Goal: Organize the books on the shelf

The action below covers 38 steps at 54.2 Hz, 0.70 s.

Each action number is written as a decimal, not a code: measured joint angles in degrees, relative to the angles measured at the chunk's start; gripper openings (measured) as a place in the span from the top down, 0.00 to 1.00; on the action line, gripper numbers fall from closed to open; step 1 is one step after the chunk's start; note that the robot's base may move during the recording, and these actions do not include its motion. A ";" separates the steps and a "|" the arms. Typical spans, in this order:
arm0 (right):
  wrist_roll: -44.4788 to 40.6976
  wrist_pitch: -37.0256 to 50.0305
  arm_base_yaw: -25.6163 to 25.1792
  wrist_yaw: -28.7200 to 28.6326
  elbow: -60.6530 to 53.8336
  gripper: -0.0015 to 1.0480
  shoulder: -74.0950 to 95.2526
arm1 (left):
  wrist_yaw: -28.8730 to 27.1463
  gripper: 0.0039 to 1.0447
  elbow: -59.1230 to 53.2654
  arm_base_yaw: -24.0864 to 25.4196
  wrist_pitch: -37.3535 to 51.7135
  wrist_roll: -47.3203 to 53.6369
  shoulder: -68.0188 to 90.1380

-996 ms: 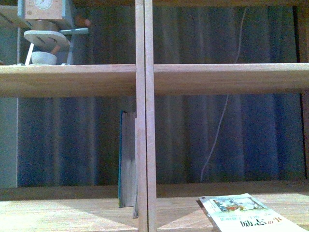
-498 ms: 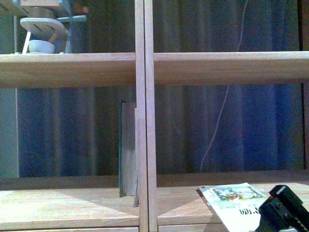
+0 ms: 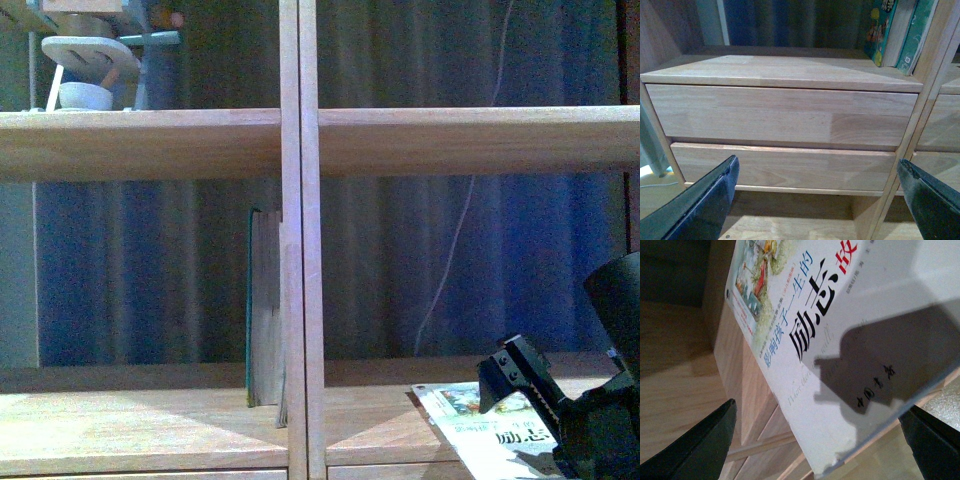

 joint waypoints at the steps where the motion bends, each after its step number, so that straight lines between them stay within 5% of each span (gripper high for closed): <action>1: 0.20 0.00 -0.02 0.00 0.33 0.07 0.35 | 0.00 0.07 0.00 0.00 0.00 0.00 0.00; 38: 3.93 0.55 0.44 4.52 7.87 0.07 8.17 | 0.02 0.07 0.00 0.00 0.00 0.00 0.00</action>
